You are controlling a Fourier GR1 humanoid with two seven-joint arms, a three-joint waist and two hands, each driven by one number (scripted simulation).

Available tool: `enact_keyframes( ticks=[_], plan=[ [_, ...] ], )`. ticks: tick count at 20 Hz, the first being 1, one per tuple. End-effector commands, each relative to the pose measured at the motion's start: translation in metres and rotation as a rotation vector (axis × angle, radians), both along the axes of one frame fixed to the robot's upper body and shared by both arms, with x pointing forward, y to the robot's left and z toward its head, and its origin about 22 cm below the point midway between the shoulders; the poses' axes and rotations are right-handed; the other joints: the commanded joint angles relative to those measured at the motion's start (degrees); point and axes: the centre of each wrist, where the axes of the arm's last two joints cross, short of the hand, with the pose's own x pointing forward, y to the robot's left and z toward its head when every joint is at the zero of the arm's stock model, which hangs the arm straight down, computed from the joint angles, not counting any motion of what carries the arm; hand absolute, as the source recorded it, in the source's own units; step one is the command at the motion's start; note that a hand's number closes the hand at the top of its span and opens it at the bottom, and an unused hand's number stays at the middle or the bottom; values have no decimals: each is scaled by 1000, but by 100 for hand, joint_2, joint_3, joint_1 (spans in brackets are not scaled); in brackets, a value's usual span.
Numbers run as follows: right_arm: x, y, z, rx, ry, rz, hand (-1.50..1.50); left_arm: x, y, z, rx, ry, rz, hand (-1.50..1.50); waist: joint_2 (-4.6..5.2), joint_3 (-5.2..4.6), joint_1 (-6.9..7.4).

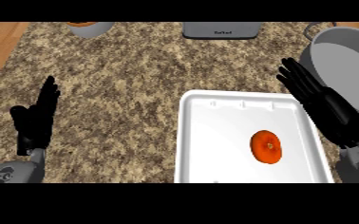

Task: Pick the squash from the tray and place it in the pot

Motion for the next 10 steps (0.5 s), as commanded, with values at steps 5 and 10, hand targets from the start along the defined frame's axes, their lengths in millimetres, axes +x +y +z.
enact_keyframes(
  ticks=[5,10],
  plan=[
    [51,10,22,66,-225,360,150,36,-33,67,-74,-218,-159,0,-20,141,497],
    [48,-26,-10,-122,-390,379,-150,38,-55,70,-161,-200,-197,0,29,164,412]
  ],
)
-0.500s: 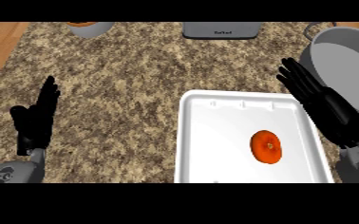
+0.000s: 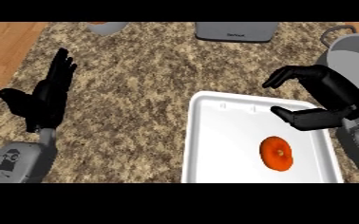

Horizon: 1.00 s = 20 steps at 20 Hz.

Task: Pick the squash from the tray and place it in the pot

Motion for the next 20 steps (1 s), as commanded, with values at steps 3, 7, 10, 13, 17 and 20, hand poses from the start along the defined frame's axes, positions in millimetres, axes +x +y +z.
enact_keyframes(
  ticks=[3,7,10,13,17,20],
  plan=[
    [8,-44,-41,113,-111,144,-150,8,-8,36,-45,-34,-58,0,37,40,21],
    [30,-63,-29,154,-211,231,-150,8,-11,31,-69,-29,-45,0,44,15,22],
    [30,-70,-11,35,-180,344,-150,4,-14,36,-58,-5,-36,0,-31,0,-105],
    [30,-64,3,-179,-156,401,-150,-3,-7,26,-57,-4,-25,0,-37,-9,-83],
    [29,-32,34,-463,-174,542,-150,-1,-13,23,-45,-13,-13,0,-67,-23,-152],
    [21,-17,23,-607,-227,589,-150,-8,-4,22,-39,3,-11,0,-70,-19,-161]
  ],
)
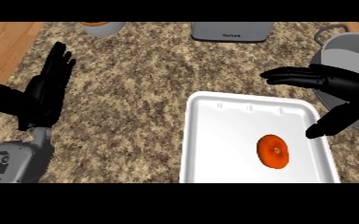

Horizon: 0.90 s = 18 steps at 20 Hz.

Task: Pick the squash from the tray and place it in the pot

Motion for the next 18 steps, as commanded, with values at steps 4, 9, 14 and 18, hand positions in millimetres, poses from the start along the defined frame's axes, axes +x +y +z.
enact_keyframes(
  ticks=[4,9,14,18],
  plan=[
    [-20,22,-5,-306,16,272,-150,-3,9,6,0,4,17,0,-35,-7,-150],
    [-22,39,-21,-370,15,281,-150,-7,2,-8,-2,6,41,0,-24,-8,-175],
    [-46,35,-35,-352,26,282,-150,-6,4,6,-6,-1,38,0,-36,-7,-243],
    [-37,51,-43,-423,28,271,-150,-15,13,-8,4,-1,28,0,-28,-9,-199]
  ],
)
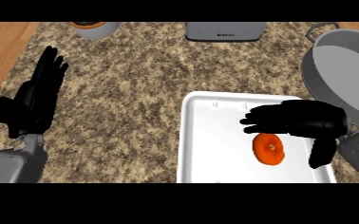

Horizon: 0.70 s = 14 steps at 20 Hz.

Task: Pick the squash from the tray and place it in the pot

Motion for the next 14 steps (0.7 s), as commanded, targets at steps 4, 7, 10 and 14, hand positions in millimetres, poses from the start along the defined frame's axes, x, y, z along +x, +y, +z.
enact_keyframes(
  ticks=[4,7,10,14],
  plan=[
    [11,2,-21,-88,-2,-6,-150,0,-11,11,-1,11,-4,0,5,1,16],
    [-5,3,-33,-76,-14,-8,-150,-1,-6,-7,-7,8,7,0,-1,0,-25],
    [-14,-7,-55,-63,1,-7,-150,-21,-3,0,6,-5,10,0,-4,2,4],
    [4,7,-34,-50,2,9,-150,-2,3,3,3,3,17,0,-1,0,-8]
  ],
)
